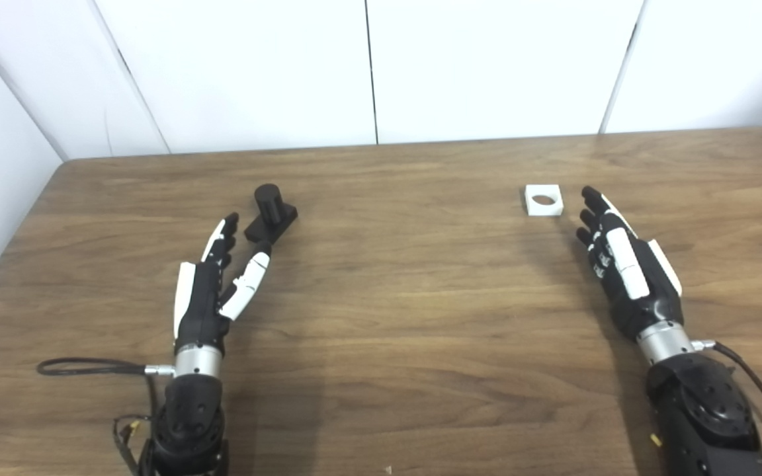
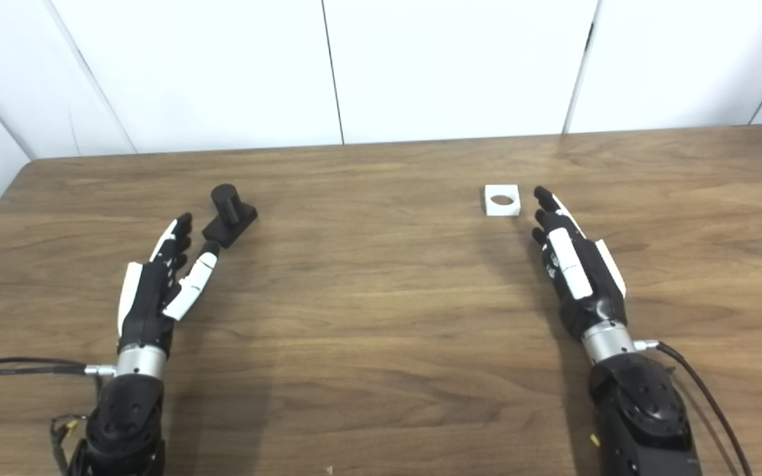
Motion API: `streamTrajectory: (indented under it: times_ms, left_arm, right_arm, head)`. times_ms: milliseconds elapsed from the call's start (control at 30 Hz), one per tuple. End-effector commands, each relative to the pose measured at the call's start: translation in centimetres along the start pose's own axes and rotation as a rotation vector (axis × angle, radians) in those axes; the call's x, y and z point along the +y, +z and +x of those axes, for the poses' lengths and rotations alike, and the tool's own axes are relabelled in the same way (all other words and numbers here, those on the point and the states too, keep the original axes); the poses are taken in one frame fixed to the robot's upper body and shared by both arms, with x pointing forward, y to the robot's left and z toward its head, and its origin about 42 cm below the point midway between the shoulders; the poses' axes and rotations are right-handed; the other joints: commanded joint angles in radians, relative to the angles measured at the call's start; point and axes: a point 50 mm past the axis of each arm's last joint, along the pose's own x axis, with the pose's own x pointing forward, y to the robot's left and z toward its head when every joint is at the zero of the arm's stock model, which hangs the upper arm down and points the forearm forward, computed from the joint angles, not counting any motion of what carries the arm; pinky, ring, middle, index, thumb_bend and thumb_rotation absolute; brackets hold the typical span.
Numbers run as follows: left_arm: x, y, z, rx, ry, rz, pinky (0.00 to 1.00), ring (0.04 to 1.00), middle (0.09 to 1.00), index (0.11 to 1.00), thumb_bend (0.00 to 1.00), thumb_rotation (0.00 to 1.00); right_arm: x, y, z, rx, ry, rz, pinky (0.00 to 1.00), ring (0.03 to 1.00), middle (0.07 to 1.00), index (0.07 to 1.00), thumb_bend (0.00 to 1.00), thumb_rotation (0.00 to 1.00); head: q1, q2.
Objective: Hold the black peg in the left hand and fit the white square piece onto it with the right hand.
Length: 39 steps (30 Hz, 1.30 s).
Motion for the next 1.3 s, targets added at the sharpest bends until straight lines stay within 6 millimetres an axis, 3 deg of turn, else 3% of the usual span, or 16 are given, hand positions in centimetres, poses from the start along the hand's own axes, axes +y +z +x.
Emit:
streamTrajectory:
  times_ms: [0,733,1267]
  left_arm:
    - [0.8,2.3,1.2,-0.057,0.045,0.067,0.91,0.952,0.971,0.954,0.53,0.62]
    - [-0.4,3.9,5.1,0.031,0.019,0.370,0.92,1.000,0.998,0.956,0.62,0.54]
    - [-1.3,4.1,7.7,-0.015,0.059,0.619,1.00,1.000,0.990,0.913,0.69,0.51]
  right_arm:
    - [0.7,-0.2,0.2,-0.020,0.007,0.027,0.98,1.000,1.000,0.942,0.63,0.80]
    - [1.1,-0.9,-0.3,-0.029,-0.006,0.036,0.95,1.000,1.000,0.933,0.61,0.80]
    - [1.1,-1.3,-0.6,-0.033,-0.010,0.019,0.96,0.997,1.000,0.938,0.62,0.81]
  head:
    - [0.000,0.001]
    - [-0.004,-0.011]
    - [-0.007,-0.018]
